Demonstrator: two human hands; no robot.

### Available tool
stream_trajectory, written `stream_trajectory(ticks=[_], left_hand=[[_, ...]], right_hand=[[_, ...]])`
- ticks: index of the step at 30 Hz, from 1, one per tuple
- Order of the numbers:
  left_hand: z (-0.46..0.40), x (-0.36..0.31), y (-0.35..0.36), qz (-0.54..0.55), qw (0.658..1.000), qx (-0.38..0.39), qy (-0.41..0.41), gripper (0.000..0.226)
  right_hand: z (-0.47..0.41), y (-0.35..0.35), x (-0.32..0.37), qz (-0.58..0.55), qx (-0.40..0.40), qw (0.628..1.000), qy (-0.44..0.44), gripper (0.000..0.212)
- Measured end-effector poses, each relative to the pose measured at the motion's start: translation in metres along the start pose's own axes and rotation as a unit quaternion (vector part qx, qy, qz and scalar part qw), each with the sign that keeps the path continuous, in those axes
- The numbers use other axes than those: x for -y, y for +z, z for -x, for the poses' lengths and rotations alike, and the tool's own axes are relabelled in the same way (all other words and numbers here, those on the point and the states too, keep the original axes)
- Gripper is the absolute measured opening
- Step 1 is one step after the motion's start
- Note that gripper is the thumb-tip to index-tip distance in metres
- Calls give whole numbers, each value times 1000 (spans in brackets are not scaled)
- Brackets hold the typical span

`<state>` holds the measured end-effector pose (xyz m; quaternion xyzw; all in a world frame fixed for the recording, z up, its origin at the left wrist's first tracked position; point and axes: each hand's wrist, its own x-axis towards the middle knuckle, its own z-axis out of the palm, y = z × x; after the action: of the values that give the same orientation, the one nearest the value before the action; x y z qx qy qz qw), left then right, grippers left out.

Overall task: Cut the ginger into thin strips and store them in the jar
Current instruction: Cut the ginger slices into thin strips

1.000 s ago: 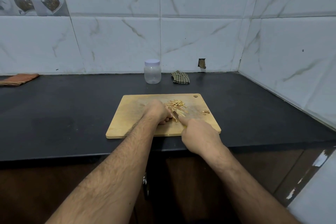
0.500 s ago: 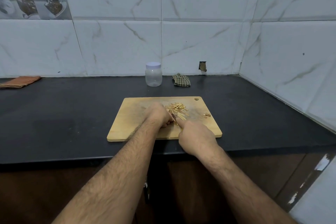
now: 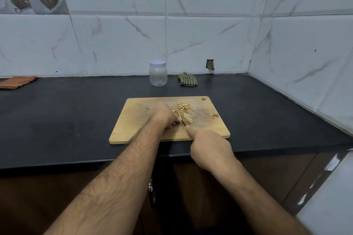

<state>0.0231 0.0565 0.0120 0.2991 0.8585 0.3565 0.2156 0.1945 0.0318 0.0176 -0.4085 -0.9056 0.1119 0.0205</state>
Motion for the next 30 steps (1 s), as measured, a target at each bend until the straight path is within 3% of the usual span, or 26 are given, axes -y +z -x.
stream_trajectory(ticks=[11,30], left_hand=[[-3,5,1,-15,1000,-17,21,15],[-3,5,2,-18,999,-26,28,10]], right_hand=[[-8,-4,0,-42,-29,998,23,67],[-22,-1,11,-73,-34,997,4,66]])
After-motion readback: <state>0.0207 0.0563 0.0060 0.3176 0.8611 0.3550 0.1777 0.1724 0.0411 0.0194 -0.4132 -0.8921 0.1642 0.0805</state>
